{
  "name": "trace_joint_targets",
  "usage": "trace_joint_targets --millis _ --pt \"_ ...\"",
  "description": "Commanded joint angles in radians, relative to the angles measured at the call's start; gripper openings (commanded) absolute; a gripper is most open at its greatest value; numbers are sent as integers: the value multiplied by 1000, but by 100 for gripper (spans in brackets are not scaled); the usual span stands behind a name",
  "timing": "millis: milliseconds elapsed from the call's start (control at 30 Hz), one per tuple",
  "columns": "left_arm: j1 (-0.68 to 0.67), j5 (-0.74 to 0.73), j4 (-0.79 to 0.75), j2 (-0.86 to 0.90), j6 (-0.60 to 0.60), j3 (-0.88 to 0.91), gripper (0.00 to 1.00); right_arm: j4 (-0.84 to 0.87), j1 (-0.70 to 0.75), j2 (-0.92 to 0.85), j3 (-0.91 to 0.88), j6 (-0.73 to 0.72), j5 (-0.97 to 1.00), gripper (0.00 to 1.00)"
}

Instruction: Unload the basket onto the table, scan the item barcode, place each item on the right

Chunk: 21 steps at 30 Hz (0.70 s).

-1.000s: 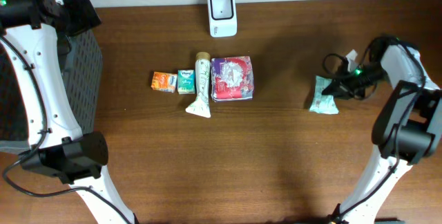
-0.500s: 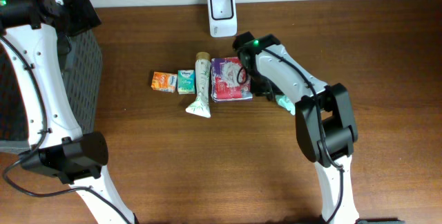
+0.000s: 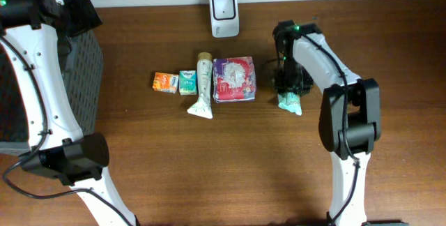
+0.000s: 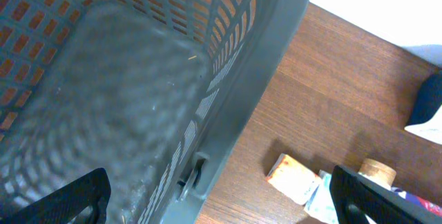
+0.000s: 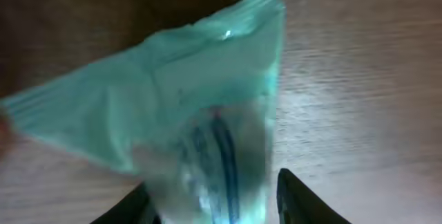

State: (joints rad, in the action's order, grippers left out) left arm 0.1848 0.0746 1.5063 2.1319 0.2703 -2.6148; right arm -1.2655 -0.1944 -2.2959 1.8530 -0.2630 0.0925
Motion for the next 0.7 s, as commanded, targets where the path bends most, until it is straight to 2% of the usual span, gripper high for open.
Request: trace_joint_targets --millis 0,33,67,100,133,200,267,333,400,467,533,667 --pt "6 -7 -1 -6 6 -3 99 25 -2 0 -48 5 -14 46" --pt "6 -7 -1 -6 6 -3 99 38 -3 0 -64 5 -14 42" --pt "6 -7 -1 -6 6 -3 99 47 -2 0 -70 5 -14 22" --pt "6 -7 -1 -6 6 -3 99 60 -2 0 -68 5 -14 8" --pt "6 -7 -1 -6 6 -3 99 63 -2 0 -46 4 -14 4" --pt "6 -7 -1 -6 6 -3 99 70 -2 0 0 4 -14 4" --pt "6 -7 -1 -6 6 -3 99 126 -2 0 186 5 -10 4" --pt "6 -7 -1 -6 6 -3 99 365 -3 0 297 4 -11 4" --pt "6 -7 -1 -6 6 -3 99 684 -3 0 299 4 -53 4" --pt "6 -7 -1 -6 6 -3 99 906 -17 -3 297 4 -108 4" --pt "6 -7 -1 -6 6 -3 99 1043 -52 -17 297 5 -108 4" --pt "6 -7 -1 -6 6 -3 99 1284 -137 -127 297 122 -99 4"
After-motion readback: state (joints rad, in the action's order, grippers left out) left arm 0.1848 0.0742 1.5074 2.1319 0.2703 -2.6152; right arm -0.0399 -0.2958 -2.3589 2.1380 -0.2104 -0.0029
